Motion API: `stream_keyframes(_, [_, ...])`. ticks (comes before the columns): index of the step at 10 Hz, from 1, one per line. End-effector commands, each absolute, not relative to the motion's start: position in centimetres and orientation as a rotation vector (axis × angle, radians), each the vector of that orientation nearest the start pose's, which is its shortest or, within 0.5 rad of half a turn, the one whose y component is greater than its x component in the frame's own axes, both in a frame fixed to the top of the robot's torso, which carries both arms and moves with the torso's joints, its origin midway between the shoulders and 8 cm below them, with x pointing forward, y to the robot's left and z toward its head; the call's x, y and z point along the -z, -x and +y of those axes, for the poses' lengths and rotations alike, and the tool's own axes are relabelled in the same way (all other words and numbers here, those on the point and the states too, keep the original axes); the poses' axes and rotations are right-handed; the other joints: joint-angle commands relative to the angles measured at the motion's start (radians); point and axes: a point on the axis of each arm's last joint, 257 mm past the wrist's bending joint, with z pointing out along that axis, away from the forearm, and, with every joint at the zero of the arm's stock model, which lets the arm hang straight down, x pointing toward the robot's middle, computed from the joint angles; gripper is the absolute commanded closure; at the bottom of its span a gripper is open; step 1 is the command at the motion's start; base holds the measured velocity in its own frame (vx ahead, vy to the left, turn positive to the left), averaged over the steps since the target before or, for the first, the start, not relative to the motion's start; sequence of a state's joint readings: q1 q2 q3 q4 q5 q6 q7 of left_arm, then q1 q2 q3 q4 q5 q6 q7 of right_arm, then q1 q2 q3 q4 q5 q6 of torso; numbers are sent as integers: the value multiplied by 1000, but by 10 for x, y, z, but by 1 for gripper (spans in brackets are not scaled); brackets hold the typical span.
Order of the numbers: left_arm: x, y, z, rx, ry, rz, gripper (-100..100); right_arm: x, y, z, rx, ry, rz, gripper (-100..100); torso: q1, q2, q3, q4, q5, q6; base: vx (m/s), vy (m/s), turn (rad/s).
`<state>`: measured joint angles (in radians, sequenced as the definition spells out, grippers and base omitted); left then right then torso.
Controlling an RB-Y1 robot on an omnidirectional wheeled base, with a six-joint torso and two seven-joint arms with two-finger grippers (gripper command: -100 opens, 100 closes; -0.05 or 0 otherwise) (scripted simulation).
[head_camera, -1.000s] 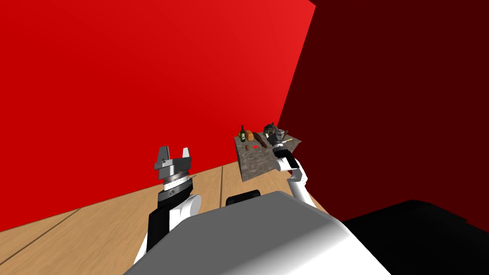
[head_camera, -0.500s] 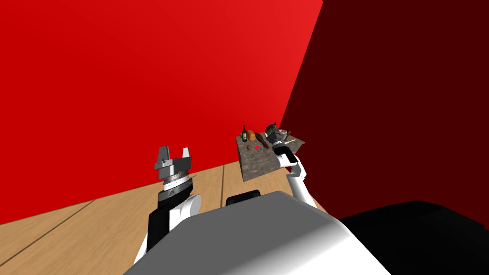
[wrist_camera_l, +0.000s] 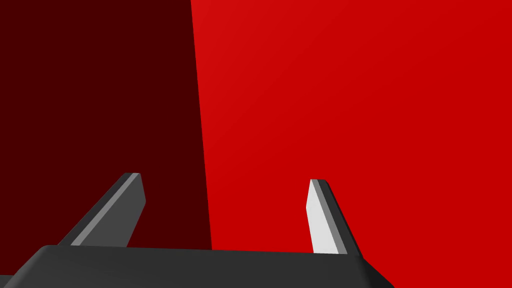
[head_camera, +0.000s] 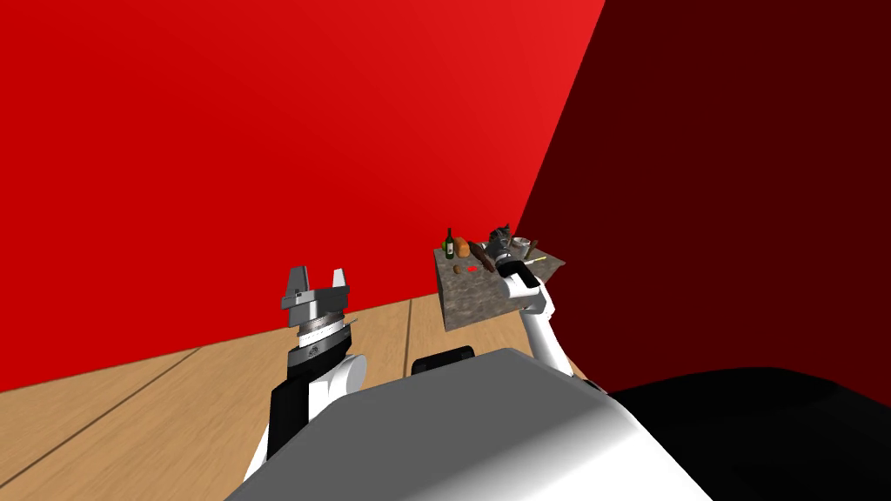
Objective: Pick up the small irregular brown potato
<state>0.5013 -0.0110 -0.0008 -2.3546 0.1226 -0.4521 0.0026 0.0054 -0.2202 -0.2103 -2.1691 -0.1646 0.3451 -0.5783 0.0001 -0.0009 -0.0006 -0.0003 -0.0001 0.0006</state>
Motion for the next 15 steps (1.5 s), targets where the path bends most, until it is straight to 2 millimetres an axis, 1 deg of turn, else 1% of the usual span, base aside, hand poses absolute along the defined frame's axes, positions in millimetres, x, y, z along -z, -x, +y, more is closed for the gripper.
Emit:
stream_keyframes(1, [-48, -334, 292, 1392, 719, 509, 0, -1, -504, -335, -1638, -1353, 715, -100, 0, 0, 0, 0, 0, 0, 5, 2, -22])
stream_keyframes(2, [-48, -334, 292, 1392, 719, 509, 0, -1, -512, -341, -1656, -1403, 690, -100, 0, 0, 0, 0, 0, 0, 7, 7, 116])
stream_keyframes(3, [-48, -334, 292, 1392, 719, 509, 0, 7, -514, -342, -1638, -1434, 703, -100, 0, 0, 0, 0, 0, -1, 11, 3, 77])
stream_keyframes(4, [-48, -334, 292, 1392, 719, 509, 0, 6, -521, -348, -1656, -1478, 673, -100, 0, 0, 0, 0, 0, 0, 16, 7, 126])
stream_keyframes(5, [-48, -334, 292, 1392, 719, 509, 0, 14, -523, -349, -1640, -1511, 682, -100, 0, 0, 0, 0, 0, 0, 15, 2, 65])
stream_keyframes(6, [-48, -334, 292, 1392, 719, 509, 0, 16, -523, -349, -1634, -1521, 685, -100, 0, 0, 0, 0, 0, 0, 7, 0, -13])
stream_keyframes(7, [-48, -334, 292, 1392, 719, 509, 0, 19, -530, -355, -1647, -1581, 651, -100, 0, 0, 0, 0, 0, 0, 10, 7, 137])
stream_keyframes(8, [-48, -334, 292, 1392, 719, 509, 0, 26, -531, -356, -1628, -1609, 661, -100, 0, 0, 0, 0, 0, 0, 13, 1, 69])
stream_keyframes(9, [-48, -334, 292, 1392, 719, 509, 0, 27, -538, -362, -1645, -1660, 621, -100, 0, 0, 0, 0, 0, 0, 18, 2, 109])
stream_keyframes(11, [-48, -334, 292, 1392, 719, 509, 0, 38, -538, -363, -1616, -1707, 633, -100, 0, 0, 0, 0, 0, 0, 14, 1, 30])
stream_keyframes(12, [-48, -334, 292, 1392, 719, 509, 0, 42, -544, -369, -1628, -1768, 587, -100, 0, 0, 0, 0, 0, 0, 11, 2, 120])
stream_keyframes(13, [-48, -334, 292, 1392, 719, 509, 0, 49, -544, -369, -1608, -1796, 595, -100, 0, 0, 0, 0, 0, 0, 16, -3, 76])
stream_keyframes(14, [-48, -334, 292, 1392, 719, 509, 0, 51, -544, -369, -1601, -1805, 598, -100, 0, 0, 0, 0, 0, 0, 11, -3, -7])
stream_keyframes(15, [-48, -334, 292, 1392, 719, 509, 0, 57, -549, -375, -1607, -1874, 549, -100, 0, 0, 0, 0, 0, 0, 19, 0, 133])
